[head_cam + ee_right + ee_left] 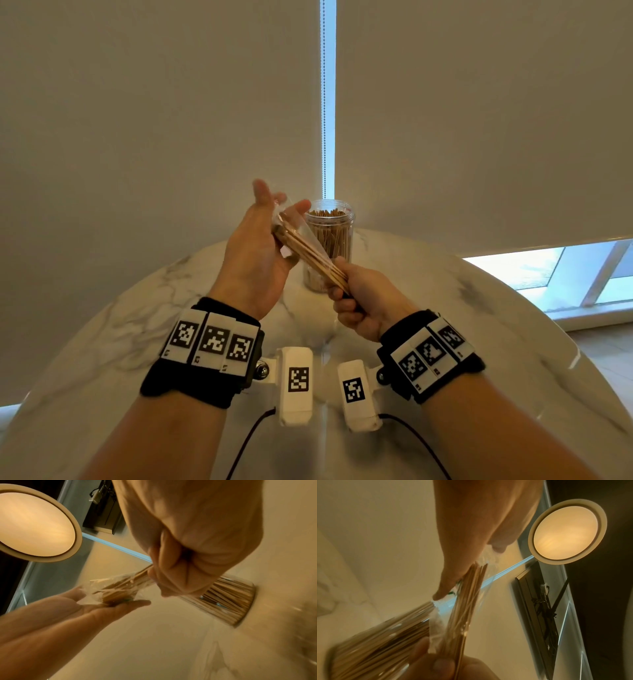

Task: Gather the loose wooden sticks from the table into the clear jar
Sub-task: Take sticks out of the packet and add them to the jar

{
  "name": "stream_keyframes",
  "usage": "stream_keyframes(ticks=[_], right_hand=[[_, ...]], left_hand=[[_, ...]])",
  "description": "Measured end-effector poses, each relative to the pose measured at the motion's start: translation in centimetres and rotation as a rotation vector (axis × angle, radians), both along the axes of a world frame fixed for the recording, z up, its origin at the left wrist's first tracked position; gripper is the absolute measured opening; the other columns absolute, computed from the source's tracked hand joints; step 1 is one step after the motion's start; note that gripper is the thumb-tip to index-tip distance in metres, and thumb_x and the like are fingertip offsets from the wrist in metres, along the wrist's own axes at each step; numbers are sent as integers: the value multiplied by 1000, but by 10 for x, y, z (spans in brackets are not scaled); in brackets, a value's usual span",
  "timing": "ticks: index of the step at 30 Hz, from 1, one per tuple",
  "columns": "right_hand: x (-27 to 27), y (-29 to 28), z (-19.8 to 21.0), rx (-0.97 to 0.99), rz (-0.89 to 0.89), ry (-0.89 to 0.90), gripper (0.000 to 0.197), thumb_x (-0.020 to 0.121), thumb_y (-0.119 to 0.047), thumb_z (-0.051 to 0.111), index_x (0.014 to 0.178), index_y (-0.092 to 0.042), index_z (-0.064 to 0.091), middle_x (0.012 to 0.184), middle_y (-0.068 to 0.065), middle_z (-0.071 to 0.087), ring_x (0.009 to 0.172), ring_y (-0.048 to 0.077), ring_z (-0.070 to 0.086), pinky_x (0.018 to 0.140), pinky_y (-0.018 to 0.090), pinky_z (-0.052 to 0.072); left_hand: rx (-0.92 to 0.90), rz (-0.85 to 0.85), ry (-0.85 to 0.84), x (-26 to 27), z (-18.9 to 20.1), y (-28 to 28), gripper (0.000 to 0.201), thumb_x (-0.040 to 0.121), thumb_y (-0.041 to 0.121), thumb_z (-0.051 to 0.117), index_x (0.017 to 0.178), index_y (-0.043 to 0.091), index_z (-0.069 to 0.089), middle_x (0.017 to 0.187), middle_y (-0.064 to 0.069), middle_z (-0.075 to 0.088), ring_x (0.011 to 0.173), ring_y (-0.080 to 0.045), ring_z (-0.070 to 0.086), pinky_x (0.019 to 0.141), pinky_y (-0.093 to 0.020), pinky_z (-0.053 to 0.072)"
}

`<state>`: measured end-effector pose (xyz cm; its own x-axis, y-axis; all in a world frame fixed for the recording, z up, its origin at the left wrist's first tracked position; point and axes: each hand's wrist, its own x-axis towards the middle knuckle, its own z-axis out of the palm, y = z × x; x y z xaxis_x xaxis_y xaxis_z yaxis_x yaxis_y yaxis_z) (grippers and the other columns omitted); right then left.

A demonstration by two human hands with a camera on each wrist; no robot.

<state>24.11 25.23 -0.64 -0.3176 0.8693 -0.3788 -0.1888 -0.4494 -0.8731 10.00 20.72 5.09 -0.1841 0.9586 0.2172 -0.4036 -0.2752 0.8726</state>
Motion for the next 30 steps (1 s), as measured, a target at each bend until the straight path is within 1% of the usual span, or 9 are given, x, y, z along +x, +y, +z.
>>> stream_keyframes(ticks=[2, 3, 5, 8, 10, 15, 21, 24, 30], right_hand=[[1, -2, 0, 38, -11, -22, 48, 105, -48, 39, 102, -8, 65, 60, 2, 55, 38, 8, 39, 29, 17, 28], [1, -3, 1, 54, -17, -34, 47, 104, -48, 39, 103, -7, 64, 60, 2, 55, 39, 8, 40, 30, 17, 29], [1, -4, 2, 87, -52, -72, 45, 104, -48, 42, 96, -9, 62, 56, 1, 51, 38, 8, 35, 31, 18, 26], [5, -2, 5, 167, -137, -133, 47, 103, -50, 44, 86, -9, 60, 52, -1, 46, 36, 8, 31, 34, 18, 26], [9, 1, 8, 220, -177, -181, 48, 102, -49, 45, 80, -10, 61, 51, 0, 46, 36, 9, 31, 35, 19, 26], [22, 6, 11, 284, -210, -306, 45, 103, -41, 47, 83, -6, 67, 51, 1, 50, 39, 10, 33, 39, 22, 26], [40, 15, 14, 286, -272, -341, 40, 102, -35, 50, 73, -10, 62, 48, 0, 47, 33, 9, 32, 34, 20, 27], [48, 17, 15, 295, -299, -357, 36, 100, -32, 52, 74, -10, 62, 48, 1, 46, 34, 10, 31, 34, 21, 26], [64, 23, 18, 316, -359, -429, 32, 97, -28, 53, 73, -8, 62, 54, 5, 45, 39, 13, 31, 39, 22, 26]], left_hand=[[-27, -37, 34, 1, -1, 0, 25, 105, 34, 45, 114, 13, 53, 117, -12, 71, 114, -23, 66, 92, -44, 55], [-26, -41, 30, 2, -2, 1, 18, 105, 28, 45, 110, 12, 52, 116, -14, 71, 113, -25, 67, 92, -44, 56], [8, -9, -6, 3, -2, 2, 13, 107, 24, 42, 106, 14, 49, 115, -16, 71, 110, -27, 69, 88, -44, 57], [62, 99, -66, -2, -1, 5, 14, 108, 23, 39, 110, 12, 48, 112, -15, 72, 104, -28, 71, 78, -43, 59], [57, 155, -108, -4, -3, 7, 17, 108, 21, 38, 112, 9, 49, 110, -15, 71, 104, -30, 71, 79, -46, 59], [39, 222, -198, -3, -7, 9, 18, 108, 20, 36, 114, 10, 50, 93, -9, 67, 100, -30, 71, 75, -43, 60], [35, 289, -328, -20, -4, 13, 17, 107, 25, 40, 107, 11, 51, 90, -7, 61, 89, -25, 72, 82, -46, 59], [-15, 280, -397, -28, -4, 15, 19, 106, 29, 45, 103, 12, 53, 88, -7, 59, 86, -25, 71, 83, -47, 59], [-104, 300, -490, -51, -23, 18, 13, 105, 22, 46, 107, 11, 52, 86, -7, 59, 84, -24, 68, 82, -51, 59]])
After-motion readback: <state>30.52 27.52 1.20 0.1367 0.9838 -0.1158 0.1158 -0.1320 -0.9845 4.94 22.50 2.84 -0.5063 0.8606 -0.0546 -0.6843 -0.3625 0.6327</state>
